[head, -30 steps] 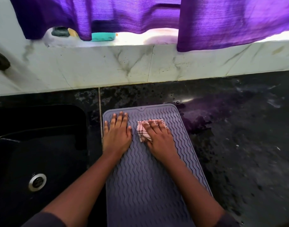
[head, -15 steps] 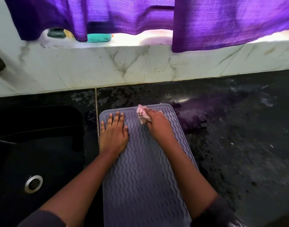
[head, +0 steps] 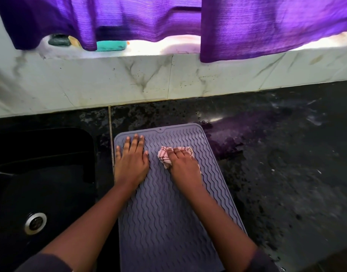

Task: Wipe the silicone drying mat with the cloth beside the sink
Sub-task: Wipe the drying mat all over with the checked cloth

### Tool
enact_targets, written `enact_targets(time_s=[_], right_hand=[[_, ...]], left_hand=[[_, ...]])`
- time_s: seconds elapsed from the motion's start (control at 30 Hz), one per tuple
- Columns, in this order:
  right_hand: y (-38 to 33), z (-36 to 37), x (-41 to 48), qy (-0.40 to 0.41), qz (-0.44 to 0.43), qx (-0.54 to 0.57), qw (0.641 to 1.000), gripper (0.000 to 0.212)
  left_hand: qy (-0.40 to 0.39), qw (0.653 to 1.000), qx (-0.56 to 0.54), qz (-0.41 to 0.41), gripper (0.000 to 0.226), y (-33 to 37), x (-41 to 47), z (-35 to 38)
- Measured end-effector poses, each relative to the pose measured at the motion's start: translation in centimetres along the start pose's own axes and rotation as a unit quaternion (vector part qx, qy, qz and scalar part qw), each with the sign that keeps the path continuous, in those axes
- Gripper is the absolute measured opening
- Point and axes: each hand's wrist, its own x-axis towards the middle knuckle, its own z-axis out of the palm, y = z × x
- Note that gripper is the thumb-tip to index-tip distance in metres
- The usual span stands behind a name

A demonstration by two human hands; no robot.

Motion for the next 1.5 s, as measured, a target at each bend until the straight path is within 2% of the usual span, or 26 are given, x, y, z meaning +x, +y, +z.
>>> enact_targets(time_s=[0.1, 0.23, 0.33, 0.5, 0.73, 0.9, 1.03, 1.13, 1.23, 1.3, 1.37, 1.5], right_hand=[[0.3, -1.7, 1.2, -0.025, -0.001, 0.024, 0.999, 0.040], [-0.3, -2.2, 3.6, 0.042, 0.003, 0.034, 0.999, 0.043], [-1.0, -1.1, 4.5, 0.036, -0.001, 0.016, 0.999, 0.045], [-0.4, -0.5, 1.2, 0.006, 0.004, 0.003, 1.000, 0.046], [-1.6, -0.9, 0.4, 0.019, 0.018, -0.033, 0.999, 0.041], [-0.8, -3.8, 3.6, -0.070, 0.039, -0.007, 0.997, 0.034], [-1.2, -3.2, 4.8, -0.013, 0.028, 0.004, 1.000, 0.041], [-1.3, -1.7, 3.0, 0.000, 0.015, 0.004, 1.000, 0.045], [-0.2, -2.0, 1.1, -0.042, -0.008, -0.005, 0.999, 0.043], [0.3, -2.9, 1.1, -0.073, -0.003, 0.041, 0.997, 0.038], [0.3, -3.6, 2.3, -0.051, 0.025, 0.085, 0.995, 0.037], [-0.7, -2.4, 3.4, -0.002, 0.028, 0.018, 0.999, 0.048]], left_hand=[[-0.001, 1.000, 0.001, 0.001, 0.056, 0.0, -0.1, -0.1], [-0.003, 1.000, 0.002, -0.002, 0.056, 0.0, -0.1, -0.1], [-0.004, 1.000, 0.005, -0.001, 0.056, 0.0, 0.0, 0.1], [-0.003, 1.000, 0.002, -0.001, 0.056, 0.0, 0.0, 0.0], [-0.005, 1.000, 0.007, -0.004, 0.056, 0.0, -0.1, 0.1], [-0.006, 1.000, 0.001, 0.002, 0.056, 0.0, -0.1, -0.1], [-0.009, 1.000, 0.005, -0.002, 0.056, 0.0, -0.1, -0.1], [-0.008, 1.000, 0.005, -0.002, 0.056, 0.0, 0.0, 0.0], [-0.007, 1.000, 0.003, -0.002, 0.056, 0.0, 0.0, -0.1], [-0.006, 1.000, 0.002, -0.001, 0.056, 0.0, 0.0, 0.0], [-0.009, 1.000, 0.001, -0.001, 0.056, 0.0, 0.0, 0.0], [-0.004, 1.000, 0.003, -0.003, 0.056, 0.0, 0.0, 0.0]])
